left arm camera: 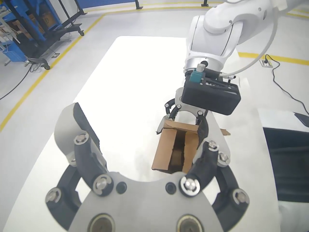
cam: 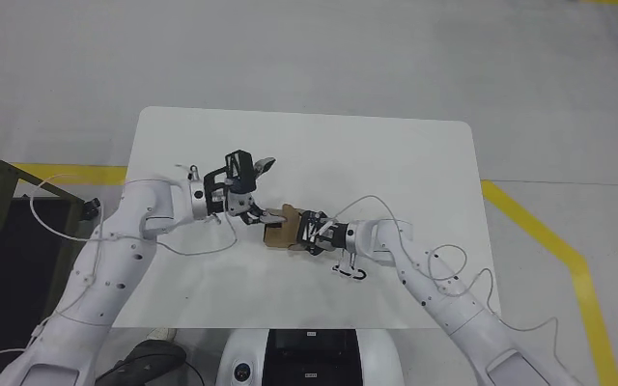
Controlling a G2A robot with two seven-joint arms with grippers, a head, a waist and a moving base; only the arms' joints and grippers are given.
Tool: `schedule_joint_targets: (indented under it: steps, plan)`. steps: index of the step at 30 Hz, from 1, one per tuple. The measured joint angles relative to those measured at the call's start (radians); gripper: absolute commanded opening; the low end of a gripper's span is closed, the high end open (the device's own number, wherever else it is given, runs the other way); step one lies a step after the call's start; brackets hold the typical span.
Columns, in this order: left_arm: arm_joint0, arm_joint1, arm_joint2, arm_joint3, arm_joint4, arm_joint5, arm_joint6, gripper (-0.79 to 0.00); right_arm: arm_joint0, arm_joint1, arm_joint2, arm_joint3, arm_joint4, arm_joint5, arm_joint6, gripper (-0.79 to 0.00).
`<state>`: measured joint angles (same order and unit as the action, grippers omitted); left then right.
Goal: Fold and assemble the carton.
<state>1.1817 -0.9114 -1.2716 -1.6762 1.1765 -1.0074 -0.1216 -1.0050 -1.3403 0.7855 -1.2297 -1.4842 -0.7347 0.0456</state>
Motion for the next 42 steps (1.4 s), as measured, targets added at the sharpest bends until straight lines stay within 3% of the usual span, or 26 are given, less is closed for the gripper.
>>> schedule_joint_targets:
  steps: [11,22,36,42]
  plan:
    - [-0.028,-0.002,0.033,0.001,0.050,0.028,-0.081,0.000,-0.003,0.005,0.005,-0.011,-0.013,-0.004,-0.015,-0.785]
    - [-0.055,0.000,0.022,-0.017,0.025,0.008,-0.056,0.000,-0.001,0.003,-0.007,-0.012,-0.016,0.003,0.001,-0.785]
    - [-0.092,0.002,0.063,-0.022,0.045,-0.005,-0.115,0.000,-0.007,0.011,0.000,-0.011,-0.037,-0.002,-0.013,-0.785]
    - [-0.073,0.001,0.052,-0.005,0.009,0.050,-0.078,0.000,-0.002,0.010,0.001,-0.017,-0.030,-0.002,-0.019,-0.785]
